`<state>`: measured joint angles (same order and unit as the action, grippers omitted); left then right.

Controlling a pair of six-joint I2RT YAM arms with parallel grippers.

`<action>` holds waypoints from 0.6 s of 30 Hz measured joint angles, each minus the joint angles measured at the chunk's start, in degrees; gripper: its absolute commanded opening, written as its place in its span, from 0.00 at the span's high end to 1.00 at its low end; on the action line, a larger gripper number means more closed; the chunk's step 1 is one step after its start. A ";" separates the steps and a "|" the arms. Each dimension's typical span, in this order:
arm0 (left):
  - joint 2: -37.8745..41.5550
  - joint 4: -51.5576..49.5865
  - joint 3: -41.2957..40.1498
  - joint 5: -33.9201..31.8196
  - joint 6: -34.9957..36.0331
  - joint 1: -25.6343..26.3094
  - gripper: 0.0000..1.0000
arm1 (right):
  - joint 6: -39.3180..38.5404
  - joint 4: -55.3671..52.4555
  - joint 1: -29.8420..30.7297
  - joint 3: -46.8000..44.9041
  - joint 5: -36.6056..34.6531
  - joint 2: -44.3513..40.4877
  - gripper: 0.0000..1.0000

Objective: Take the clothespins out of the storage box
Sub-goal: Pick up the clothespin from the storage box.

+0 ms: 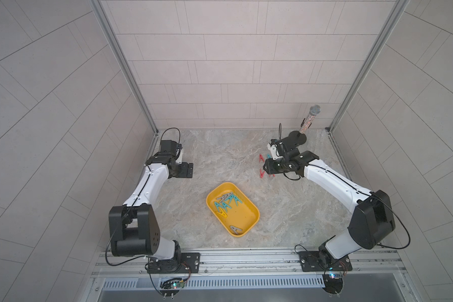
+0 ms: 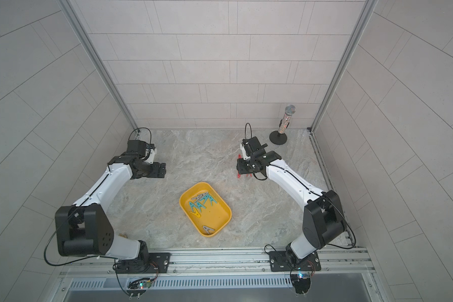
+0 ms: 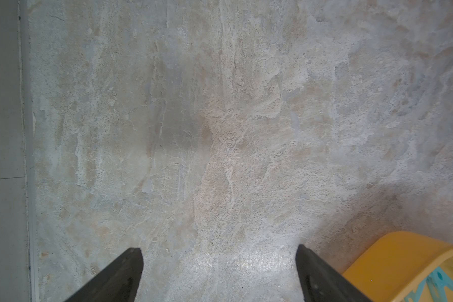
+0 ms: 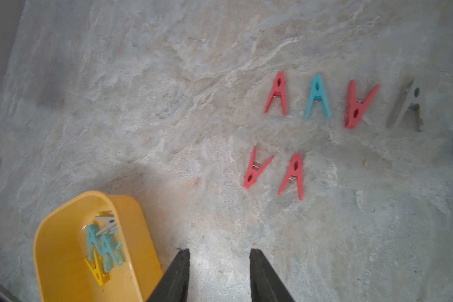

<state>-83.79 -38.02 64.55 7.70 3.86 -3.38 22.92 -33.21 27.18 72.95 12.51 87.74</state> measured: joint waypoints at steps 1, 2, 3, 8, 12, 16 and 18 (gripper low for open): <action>0.00 0.00 0.00 0.00 0.00 0.00 0.01 | -0.39 0.02 1.38 -0.31 0.02 -0.55 0.59; 0.00 0.00 0.00 0.00 0.00 0.00 0.01 | -0.90 0.11 2.93 -0.66 0.00 -1.11 0.59; 0.00 0.00 0.00 0.00 0.00 0.00 0.01 | -1.31 0.26 4.20 -0.94 -0.02 -1.46 0.59; 0.00 0.00 0.00 0.00 0.00 0.00 0.01 | -3.48 0.94 11.04 -2.19 -0.70 -2.14 0.59; 0.00 0.00 0.00 0.00 0.00 0.00 0.01 | -4.79 1.99 16.15 -3.10 -1.57 -2.14 0.59; 0.00 0.00 0.00 0.00 0.00 0.00 0.01 | -5.11 2.80 19.89 -3.23 -2.43 -1.88 0.60; 0.00 0.00 0.00 0.00 0.00 0.00 0.01 | -5.11 3.32 21.24 -3.23 -2.71 -1.05 0.60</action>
<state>-83.79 -38.02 64.55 7.70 3.86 -3.38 17.80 -29.89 48.42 69.71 9.80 86.70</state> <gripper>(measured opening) 0.994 0.404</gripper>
